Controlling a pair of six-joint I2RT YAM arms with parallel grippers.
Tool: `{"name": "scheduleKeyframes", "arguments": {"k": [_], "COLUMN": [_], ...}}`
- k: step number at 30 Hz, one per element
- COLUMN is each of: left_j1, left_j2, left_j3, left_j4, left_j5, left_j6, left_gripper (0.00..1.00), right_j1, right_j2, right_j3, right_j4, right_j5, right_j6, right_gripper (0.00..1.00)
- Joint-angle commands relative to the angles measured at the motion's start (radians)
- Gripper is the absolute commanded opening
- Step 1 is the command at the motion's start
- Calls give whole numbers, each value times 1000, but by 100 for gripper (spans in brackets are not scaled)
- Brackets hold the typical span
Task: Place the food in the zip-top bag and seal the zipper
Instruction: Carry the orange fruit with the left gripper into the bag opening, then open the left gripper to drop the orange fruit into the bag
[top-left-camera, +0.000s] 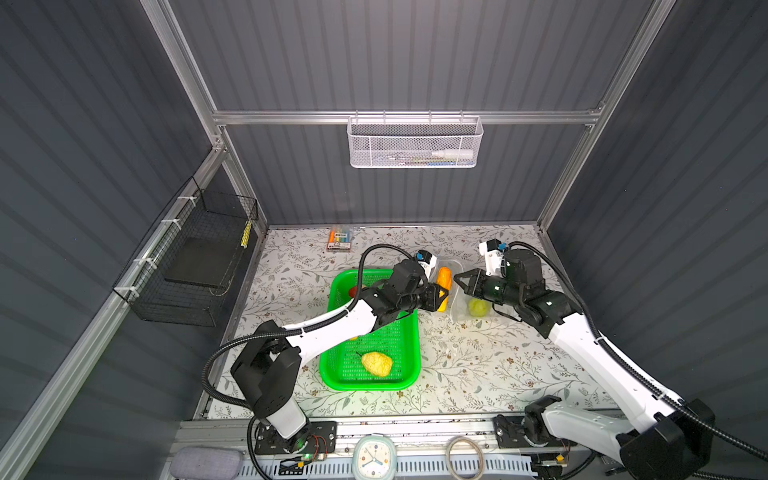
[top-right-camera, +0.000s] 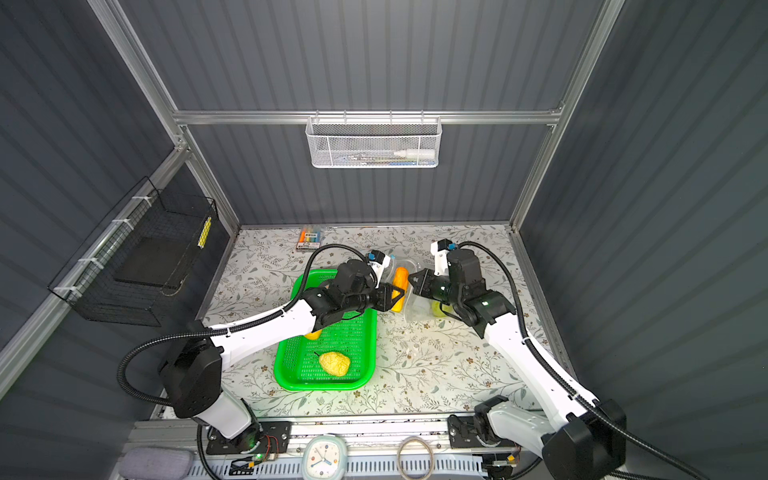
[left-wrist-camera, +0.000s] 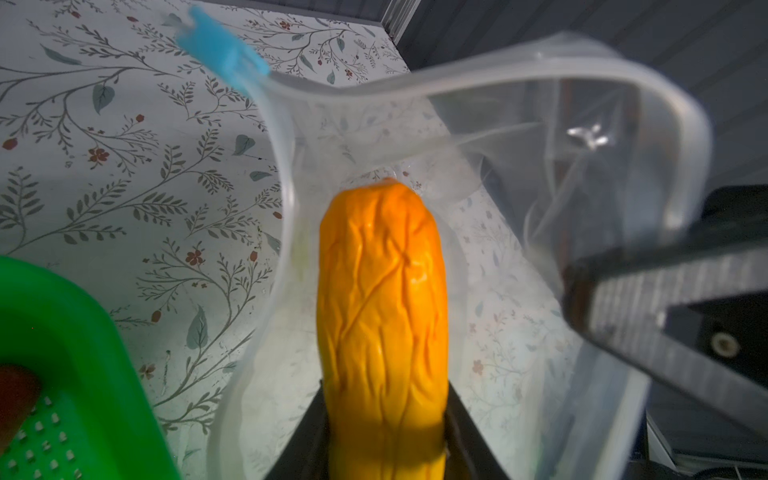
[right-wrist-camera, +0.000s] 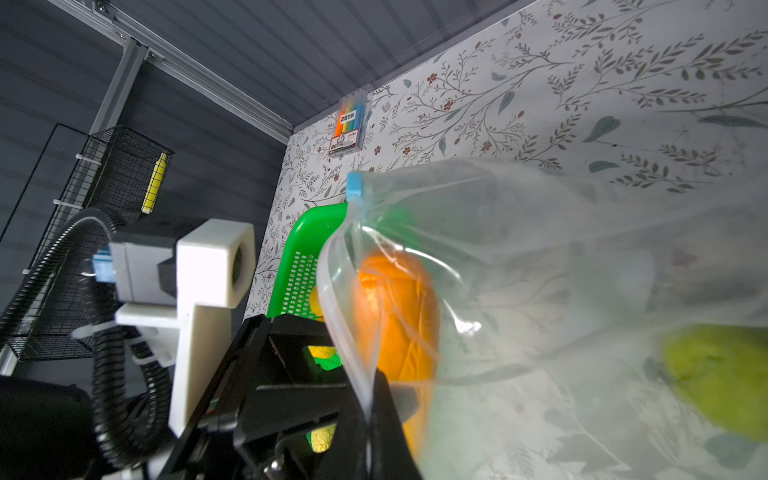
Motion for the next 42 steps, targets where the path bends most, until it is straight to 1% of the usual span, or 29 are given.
{"name": "scheduleKeyframes", "arguments": {"k": [1,6,7,9,13,18,20,21,22,24,25,28,38,42], "left_j1": [-6,-6,-5,-6,-6,-6,-6,-6,-5,-6,-4,-5,-1,10], "left_j2": [20,76,91,117,151,160,161,161,162,158,155,137,14,-73], "left_j3": [60,132,146,166,189,199,201,200,203,204,204,201,166,108], "left_j4": [-28,-131,-151,-177,-195,-192,-192,-192,-192,-192,-193,-192,-180,-135], "left_j5": [-25,-94,-99,-109,-112,-125,-126,-124,-123,-121,-121,-118,-122,-112], "left_j6": [-15,1,3,2,-10,-15,-15,-15,-16,-20,-21,-26,-21,-24], "left_gripper": [20,22,21,22,22,26,31,37,46,62,67,73,79,87], "right_j1": [3,3,3,3,3,3,3,3,3,3,3,3,2,0], "right_j2": [-12,-4,-7,-13,-20,-18,-17,-17,-17,-17,-15,-13,-8,-3], "right_j3": [-9,-19,-23,-32,-42,-45,-45,-45,-44,-43,-43,-42,-22,-17], "right_j4": [30,21,18,17,14,9,9,9,11,13,13,12,-12,-20], "right_j5": [-6,-6,31,53,71,75,75,75,75,75,77,77,98,106], "right_j6": [8,-7,-11,-15,-25,-33,-34,-35,-34,-33,-34,-36,-52,-58], "right_gripper": [0,0,0,0,0,0,0,0,0,0,0,0,0,0]}}
